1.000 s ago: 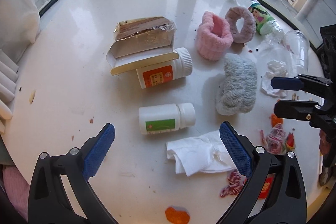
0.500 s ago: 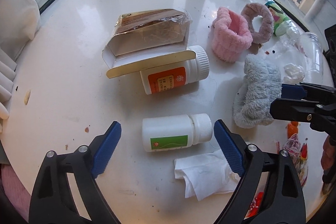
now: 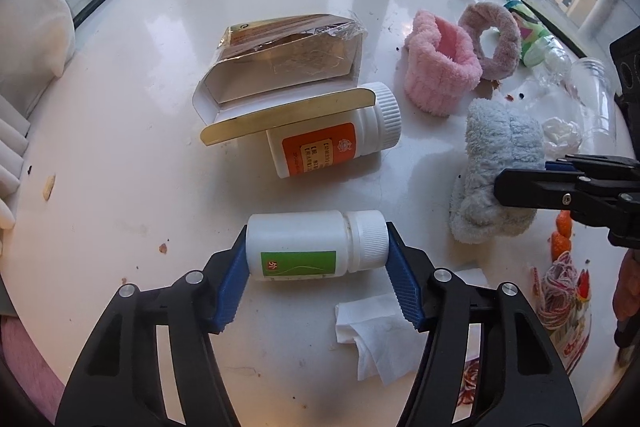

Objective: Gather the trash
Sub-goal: 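Grasp the white pill bottle with the left gripper while the right gripper grasps the grey fuzzy hair tie, then carry the pill bottle and grey hair tie with both grippers over the wastebasket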

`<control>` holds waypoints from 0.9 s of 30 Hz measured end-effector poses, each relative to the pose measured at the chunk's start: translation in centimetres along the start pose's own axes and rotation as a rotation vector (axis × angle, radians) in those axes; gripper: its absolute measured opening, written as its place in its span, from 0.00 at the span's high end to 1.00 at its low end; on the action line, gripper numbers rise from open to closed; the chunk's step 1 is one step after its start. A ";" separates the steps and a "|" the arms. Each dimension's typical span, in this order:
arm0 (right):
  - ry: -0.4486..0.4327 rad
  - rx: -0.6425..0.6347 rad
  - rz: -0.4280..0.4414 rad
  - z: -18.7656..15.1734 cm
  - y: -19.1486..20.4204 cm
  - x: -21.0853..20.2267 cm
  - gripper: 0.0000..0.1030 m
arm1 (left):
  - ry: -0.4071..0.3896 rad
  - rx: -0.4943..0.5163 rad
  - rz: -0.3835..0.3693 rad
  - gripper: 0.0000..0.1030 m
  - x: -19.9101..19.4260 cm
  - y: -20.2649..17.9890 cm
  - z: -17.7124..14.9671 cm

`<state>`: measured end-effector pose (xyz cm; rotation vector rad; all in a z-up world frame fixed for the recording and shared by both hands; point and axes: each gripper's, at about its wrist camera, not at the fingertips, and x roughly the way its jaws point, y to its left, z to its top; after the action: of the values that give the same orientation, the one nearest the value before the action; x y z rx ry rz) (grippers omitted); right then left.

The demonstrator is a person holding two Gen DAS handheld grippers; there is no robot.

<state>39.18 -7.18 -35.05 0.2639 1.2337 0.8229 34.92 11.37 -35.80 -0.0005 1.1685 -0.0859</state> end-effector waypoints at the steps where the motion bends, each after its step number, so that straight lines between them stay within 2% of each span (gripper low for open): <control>1: 0.000 -0.006 -0.001 0.0 0.3 0.0 0.85 | -0.003 -0.002 -0.004 0.41 -0.3 0.0 0.0; 14: -0.037 -0.051 -0.017 -0.6 3.9 -4.5 0.86 | -0.070 -0.043 -0.058 0.41 -6.8 0.1 -1.1; 27: -0.093 -0.085 -0.062 -3.2 8.7 -10.5 0.86 | -0.136 0.001 -0.092 0.41 -14.0 -2.2 -2.6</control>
<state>31.79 -9.09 -23.36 0.1924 1.1119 0.7987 26.93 10.25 -23.92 -0.0589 1.0320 -0.1654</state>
